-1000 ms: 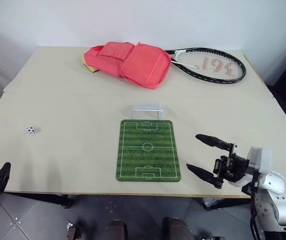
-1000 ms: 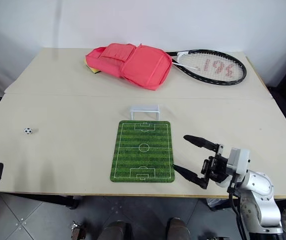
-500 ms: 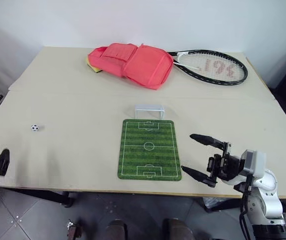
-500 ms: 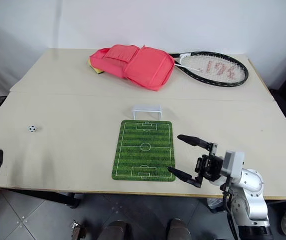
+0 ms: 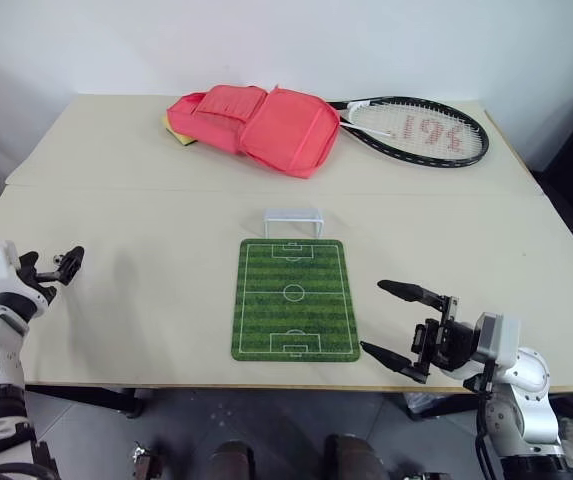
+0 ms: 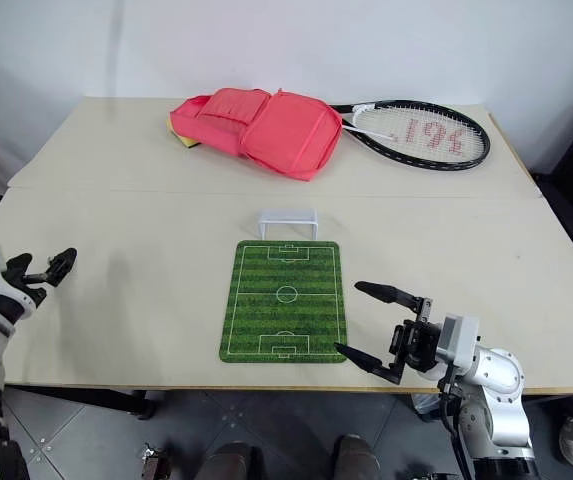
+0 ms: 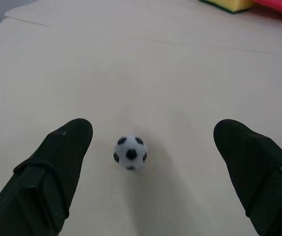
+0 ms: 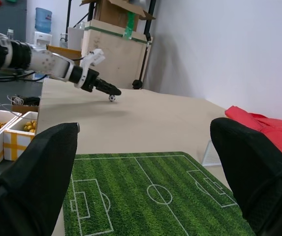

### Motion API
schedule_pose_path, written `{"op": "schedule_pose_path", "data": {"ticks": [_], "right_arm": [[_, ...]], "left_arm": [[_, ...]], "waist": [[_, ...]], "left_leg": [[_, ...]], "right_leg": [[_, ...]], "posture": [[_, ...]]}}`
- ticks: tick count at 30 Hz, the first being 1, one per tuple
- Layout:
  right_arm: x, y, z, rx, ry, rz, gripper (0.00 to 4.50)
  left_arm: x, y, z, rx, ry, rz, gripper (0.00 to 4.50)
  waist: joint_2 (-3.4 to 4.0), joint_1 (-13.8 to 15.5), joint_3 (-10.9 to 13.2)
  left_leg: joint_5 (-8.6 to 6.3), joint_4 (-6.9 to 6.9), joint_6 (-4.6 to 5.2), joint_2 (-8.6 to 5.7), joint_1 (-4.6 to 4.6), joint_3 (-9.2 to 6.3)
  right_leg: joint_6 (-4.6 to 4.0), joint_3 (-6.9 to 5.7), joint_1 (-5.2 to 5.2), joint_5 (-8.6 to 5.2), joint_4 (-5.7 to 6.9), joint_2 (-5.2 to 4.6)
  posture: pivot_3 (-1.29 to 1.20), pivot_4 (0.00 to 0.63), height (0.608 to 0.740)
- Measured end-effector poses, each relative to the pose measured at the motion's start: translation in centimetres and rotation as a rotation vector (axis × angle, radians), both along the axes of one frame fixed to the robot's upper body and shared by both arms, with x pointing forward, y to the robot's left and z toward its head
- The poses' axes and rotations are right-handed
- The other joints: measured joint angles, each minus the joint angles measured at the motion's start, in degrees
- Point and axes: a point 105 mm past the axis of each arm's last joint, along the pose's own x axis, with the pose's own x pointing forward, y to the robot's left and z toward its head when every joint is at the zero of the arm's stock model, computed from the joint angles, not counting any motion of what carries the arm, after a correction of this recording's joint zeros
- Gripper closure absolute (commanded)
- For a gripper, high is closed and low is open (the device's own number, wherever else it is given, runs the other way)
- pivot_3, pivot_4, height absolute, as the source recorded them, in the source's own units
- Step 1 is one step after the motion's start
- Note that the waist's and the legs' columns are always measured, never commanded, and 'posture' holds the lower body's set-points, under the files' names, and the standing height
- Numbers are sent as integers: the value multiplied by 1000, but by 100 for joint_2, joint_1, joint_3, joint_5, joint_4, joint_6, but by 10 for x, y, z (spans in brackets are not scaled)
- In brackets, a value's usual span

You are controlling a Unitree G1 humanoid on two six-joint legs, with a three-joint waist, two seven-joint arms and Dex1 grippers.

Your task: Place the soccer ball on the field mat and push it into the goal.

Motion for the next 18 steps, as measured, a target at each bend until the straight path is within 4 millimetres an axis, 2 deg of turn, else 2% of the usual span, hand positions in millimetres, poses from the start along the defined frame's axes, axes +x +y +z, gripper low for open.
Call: {"op": "schedule_pose_path", "data": {"ticks": [6,7,9,11,18], "right_arm": [[-5,-2,-8,18,25,-32,0],[-5,-2,-8,22,21,-39,0],[-4,-2,-9,28,24,-54,0],[-4,-2,-10,30,27,-64,0],[-1,10,-10,39,23,-83,0]], "left_arm": [[12,-1,-16,-2,64,6,26],[14,-2,-19,4,76,8,207],[15,0,-21,9,79,21,622],[15,2,-21,13,79,31,1222],[17,3,-21,0,69,38,3547]], "waist": [[0,-10,0],[0,-7,0],[0,-1,0],[0,-1,0],[0,2,0]], "left_leg": [[0,-1,0,0,0,5],[0,0,0,0,0,5],[0,0,0,0,1,4],[0,0,0,0,0,4],[0,0,0,0,0,4]], "right_leg": [[1,-1,-3,0,1,0],[1,-1,-3,0,2,0],[1,-1,-3,0,3,0],[1,-1,-3,0,4,0],[2,0,-4,0,5,0]], "posture": [[0,150,740],[0,150,740],[0,150,740],[0,150,740],[0,150,740]]}}
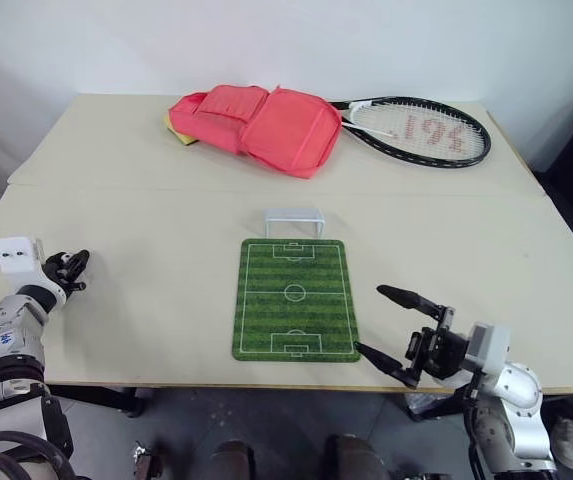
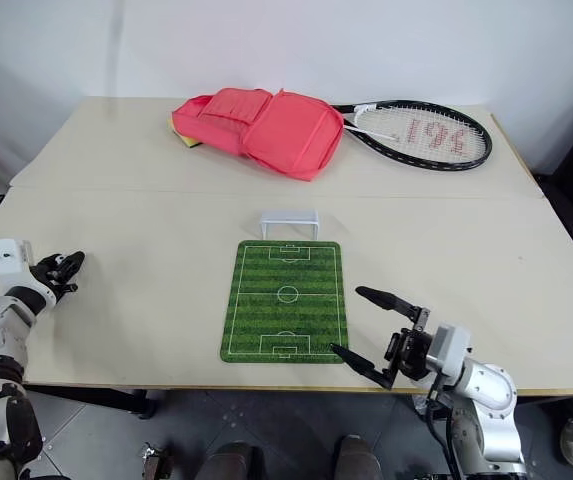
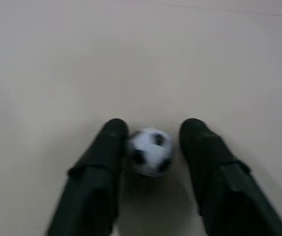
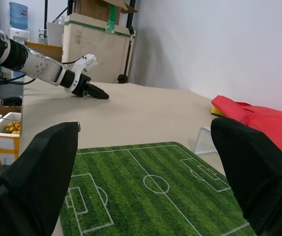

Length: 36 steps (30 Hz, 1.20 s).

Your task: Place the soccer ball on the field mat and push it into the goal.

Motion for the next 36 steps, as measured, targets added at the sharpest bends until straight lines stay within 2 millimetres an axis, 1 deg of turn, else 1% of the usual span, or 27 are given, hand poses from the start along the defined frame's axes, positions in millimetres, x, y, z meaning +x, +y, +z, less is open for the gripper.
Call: {"op": "schedule_pose_path", "data": {"ticks": [1,4,7,10,12,13,14,15,16,19,20,23,25,29,31,34,36], "right_arm": [[0,2,1,1,-4,0,0],[2,4,6,9,-18,-9,0],[4,2,8,6,-11,-25,0],[9,-10,15,-12,-13,-53,0],[12,-23,24,-33,-29,-73,0],[12,-30,28,-45,-35,-80,0],[11,-38,31,-57,-36,-90,0],[11,-44,33,-68,-36,-100,0],[11,-52,35,-76,-38,-109,0],[7,-73,34,-122,-17,-125,0],[5,-80,34,-143,-2,-127,0],[-2,-89,35,-201,4,-95,0],[-8,-91,32,-230,19,-61,0],[-22,-93,21,-298,91,29,0],[-26,-94,17,-322,105,56,0],[-25,-102,12,-337,139,36,0],[-24,-108,10,-339,151,17,0]], "left_arm": [[0,0,0,1,-2,-2,3642],[0,-2,0,4,-8,-19,3642],[-1,-7,2,-10,-45,-67,3642],[-1,-22,17,-27,-143,-183,3642],[-3,-36,37,6,-224,-303,3642],[-6,-51,48,48,-251,-402,3642],[-9,-72,58,102,-263,-533,3642],[-11,-91,62,134,-263,-637,3642],[-16,-117,66,170,-249,-770,3642],[-30,-180,61,219,-189,-1072,3642],[-36,-205,57,224,-163,-1179,3642],[-52,-255,46,236,-118,-1394,3642],[-59,-277,37,247,-83,-1476,3642],[-71,-319,9,262,14,-1608,3642],[-76,-329,-3,299,56,-1644,3642],[-82,-334,-14,371,80,-1670,3642],[-81,-338,-18,390,81,-1661,3642]], "waist": [[0,4,0],[0,4,0],[0,-1,0],[-2,5,1],[-3,8,2],[-2,10,2],[-1,21,2],[2,36,4],[2,45,4],[6,68,6],[7,76,7],[9,82,7],[9,64,7],[14,110,8],[13,118,8],[14,136,8],[14,147,8]], "left_leg": [[0,0,0,0,0,0],[0,1,0,0,-1,0],[0,1,0,0,-1,0],[0,4,0,0,-6,-1],[0,4,0,1,-6,-2],[0,4,0,1,-8,-2],[-1,4,1,1,-9,-2],[-1,4,2,0,-8,-2],[-1,5,2,0,-9,-2],[-2,5,3,0,-8,-1],[-2,5,4,0,-8,1],[-2,5,4,0,-6,3],[-2,5,4,3,-5,4],[-2,16,5,1,-9,6],[-2,16,5,1,-8,6],[-2,17,5,1,-8,6],[-2,19,6,1,-9,6]], "right_leg": [[0,0,0,0,0,0],[0,0,0,0,0,0],[0,0,0,0,-1,0],[0,-1,-1,0,-1,0],[0,-1,-1,0,-2,0],[0,-1,0,0,-3,0],[0,-1,1,0,-6,-1],[0,0,4,0,-6,-2],[0,0,4,0,-8,-1],[0,2,5,0,-11,-1],[0,3,5,0,-11,-1],[0,4,5,0,-12,0],[0,5,5,0,-13,4],[8,9,8,4,-19,4],[8,9,8,4,-20,4],[8,10,9,4,-21,4],[8,10,10,5,-22,3]], "posture": [[0,150,740],[0,150,740],[0,150,740],[0,150,740],[0,150,740],[0,150,740],[0,150,740],[0,150,740],[0,150,740],[0,150,740],[0,150,740],[0,150,740],[0,150,740],[0,150,740],[0,150,740],[0,150,740],[0,150,740]]}}
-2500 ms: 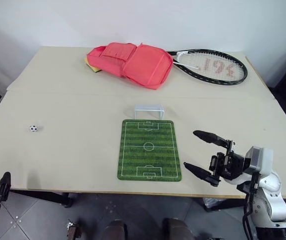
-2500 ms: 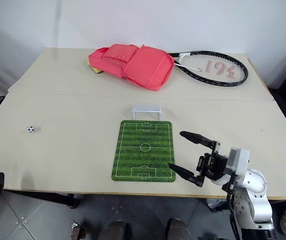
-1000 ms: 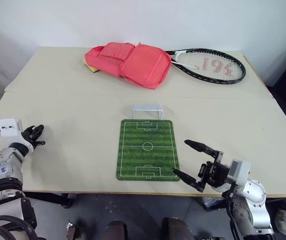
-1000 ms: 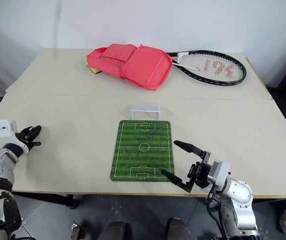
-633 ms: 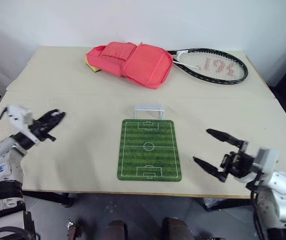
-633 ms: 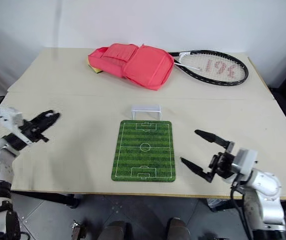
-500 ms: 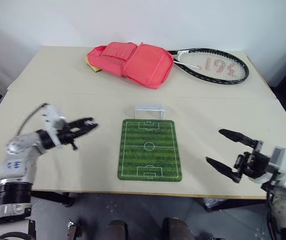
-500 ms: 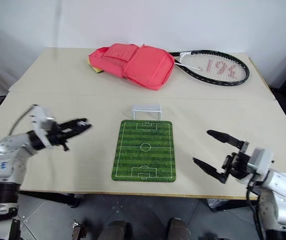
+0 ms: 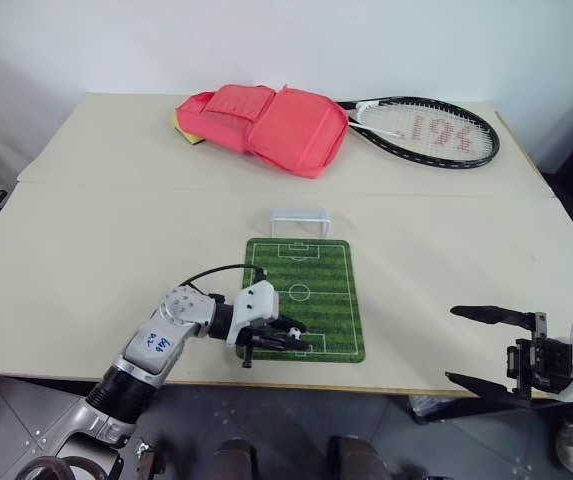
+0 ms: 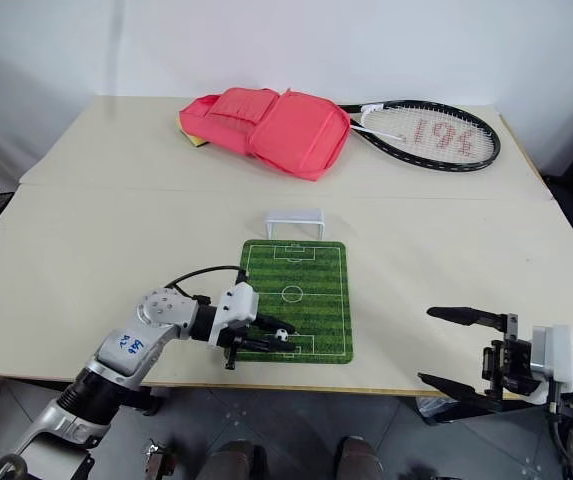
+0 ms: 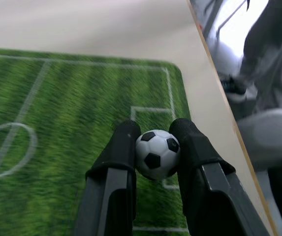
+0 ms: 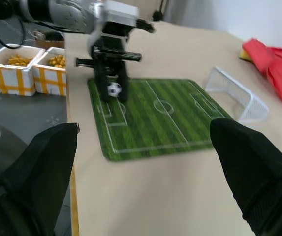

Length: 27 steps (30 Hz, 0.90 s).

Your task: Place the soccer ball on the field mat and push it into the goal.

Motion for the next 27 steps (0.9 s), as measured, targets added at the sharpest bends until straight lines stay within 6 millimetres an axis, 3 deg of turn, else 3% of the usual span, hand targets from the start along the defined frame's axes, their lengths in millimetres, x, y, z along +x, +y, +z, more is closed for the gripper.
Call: {"op": "schedule_pose_path", "data": {"ticks": [18,27], "right_arm": [[-6,-11,-12,-61,66,-9,0],[-3,-10,-11,-71,57,-6,0]], "left_arm": [[-3,-6,-7,23,-28,-13,3642],[-4,-10,-8,4,-28,0,912]], "waist": [[2,8,-1],[2,10,-1]], "left_leg": [[0,4,0,0,0,-1],[0,6,0,0,0,-2]], "right_leg": [[3,0,3,2,-4,0],[4,0,4,2,-3,0]], "posture": [[0,150,740],[0,150,740]]}}
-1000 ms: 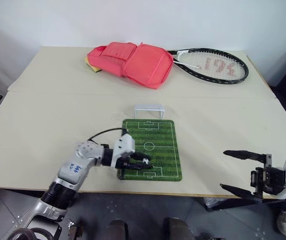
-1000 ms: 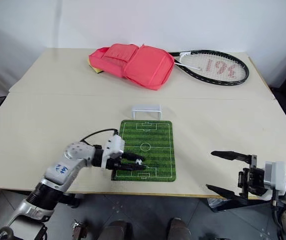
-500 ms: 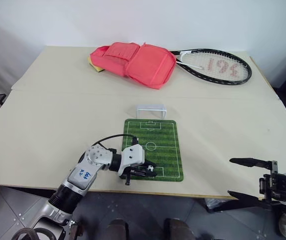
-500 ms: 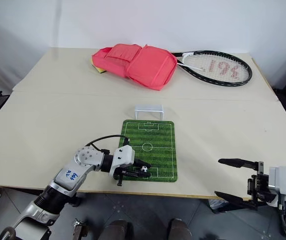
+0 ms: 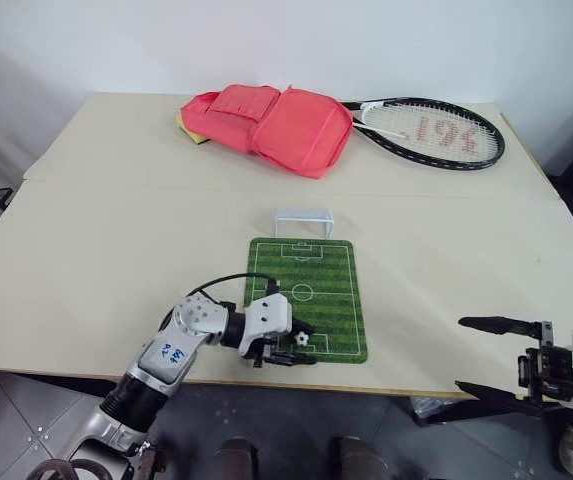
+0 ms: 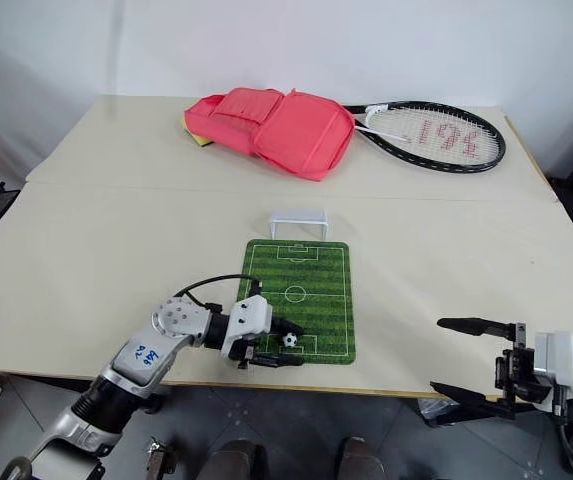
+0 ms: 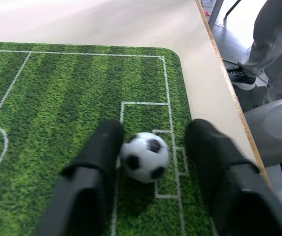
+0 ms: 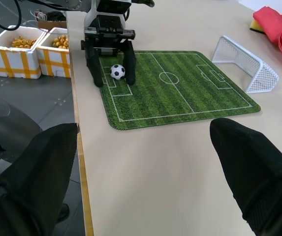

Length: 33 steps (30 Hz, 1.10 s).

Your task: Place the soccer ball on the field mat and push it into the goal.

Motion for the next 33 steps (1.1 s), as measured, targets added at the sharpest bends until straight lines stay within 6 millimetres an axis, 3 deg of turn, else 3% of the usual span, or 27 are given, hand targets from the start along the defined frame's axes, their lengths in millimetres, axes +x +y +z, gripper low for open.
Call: {"op": "schedule_pose_path", "data": {"ticks": [10,15,22,27,33], "right_arm": [[2,2,-4,9,7,-1,0],[2,7,-8,21,20,14,0],[5,9,-8,35,4,16,0],[15,14,2,79,-67,24,0],[20,15,-1,81,-64,30,0]], "left_arm": [[-1,-1,4,-30,-22,-12,912],[-3,3,31,-164,-34,-29,912],[-15,59,67,-249,-104,-6,912],[-36,83,52,-220,-51,59,2053],[-52,59,29,-251,19,32,3923]], "waist": [[0,0,0],[1,-4,0],[9,-29,0],[12,-33,1],[12,9,1]], "left_leg": [[0,1,0,0,0,0],[0,1,0,0,0,0],[0,4,0,3,7,0],[0,-2,1,3,6,0],[-2,6,4,0,1,-4]], "right_leg": [[0,0,0,0,1,0],[0,0,0,0,2,0],[-1,0,6,0,-2,0],[1,2,6,1,-4,0],[5,2,9,4,-4,-1]], "posture": [[0,150,740],[0,150,740],[0,150,740],[0,150,740],[0,150,740]]}}
